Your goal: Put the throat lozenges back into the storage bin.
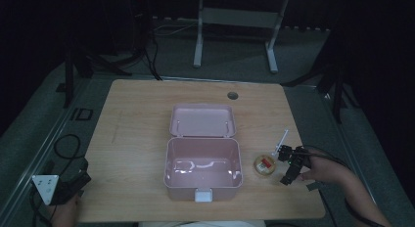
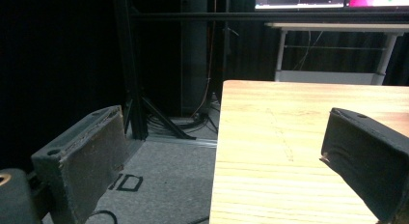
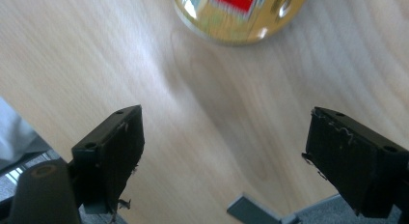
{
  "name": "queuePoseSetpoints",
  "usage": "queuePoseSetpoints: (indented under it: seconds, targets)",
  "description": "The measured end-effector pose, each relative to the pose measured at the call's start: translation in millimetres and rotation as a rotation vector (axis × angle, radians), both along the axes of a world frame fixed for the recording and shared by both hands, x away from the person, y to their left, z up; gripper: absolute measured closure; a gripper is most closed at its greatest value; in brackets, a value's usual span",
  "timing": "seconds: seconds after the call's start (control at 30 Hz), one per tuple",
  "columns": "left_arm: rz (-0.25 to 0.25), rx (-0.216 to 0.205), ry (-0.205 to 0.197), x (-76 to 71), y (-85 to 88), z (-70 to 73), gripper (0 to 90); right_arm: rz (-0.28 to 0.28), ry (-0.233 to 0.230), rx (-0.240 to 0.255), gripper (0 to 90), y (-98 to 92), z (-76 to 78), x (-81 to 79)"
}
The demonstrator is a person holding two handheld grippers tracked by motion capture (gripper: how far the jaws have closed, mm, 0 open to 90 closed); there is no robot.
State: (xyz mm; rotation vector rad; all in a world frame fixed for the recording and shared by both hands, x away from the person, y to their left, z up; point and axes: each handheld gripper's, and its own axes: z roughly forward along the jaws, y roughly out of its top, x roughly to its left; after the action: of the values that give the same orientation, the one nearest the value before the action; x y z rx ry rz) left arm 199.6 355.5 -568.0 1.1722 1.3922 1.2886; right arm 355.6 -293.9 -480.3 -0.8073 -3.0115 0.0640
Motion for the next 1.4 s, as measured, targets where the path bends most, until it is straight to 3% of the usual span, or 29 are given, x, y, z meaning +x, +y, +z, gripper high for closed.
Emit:
queuePoseSetpoints:
  seconds: [0.27, 0.63, 0.97, 1.0, 1.23, 1.4]
  targets:
    - [-0.003, -0.001, 0.000, 0.1, 0.2, 0.0, 2.6, 0.040, -0.008, 0.017, 13.3, 19.2, -3.1, 15.6]
    - [-0.007, -0.002, 0.001, 0.1, 0.4, 0.1, 2.6, 0.101, 0.015, 0.026, 13.4, 44.6, -18.0, 33.0]
    - [-0.010, -0.001, 0.001, 0.1, 0.4, 0.1, 2.6, 0.112, 0.026, -0.037, 15.6, 57.8, -38.3, 42.1]
    - [-0.010, -0.001, 0.001, 0.1, 0.4, 0.0, 2.6, 0.119, 0.028, -0.035, 19.1, 58.4, -39.5, 42.4]
    - [-0.009, -0.002, 0.002, 0.2, 0.5, 0.1, 2.6, 0.170, 0.028, -0.044, 19.9, 61.0, -34.7, 39.0]
    - [-0.008, -0.002, 0.002, 0.2, 0.3, 0.1, 2.6, 0.183, 0.031, -0.041, 20.0, 59.0, -18.5, 35.0]
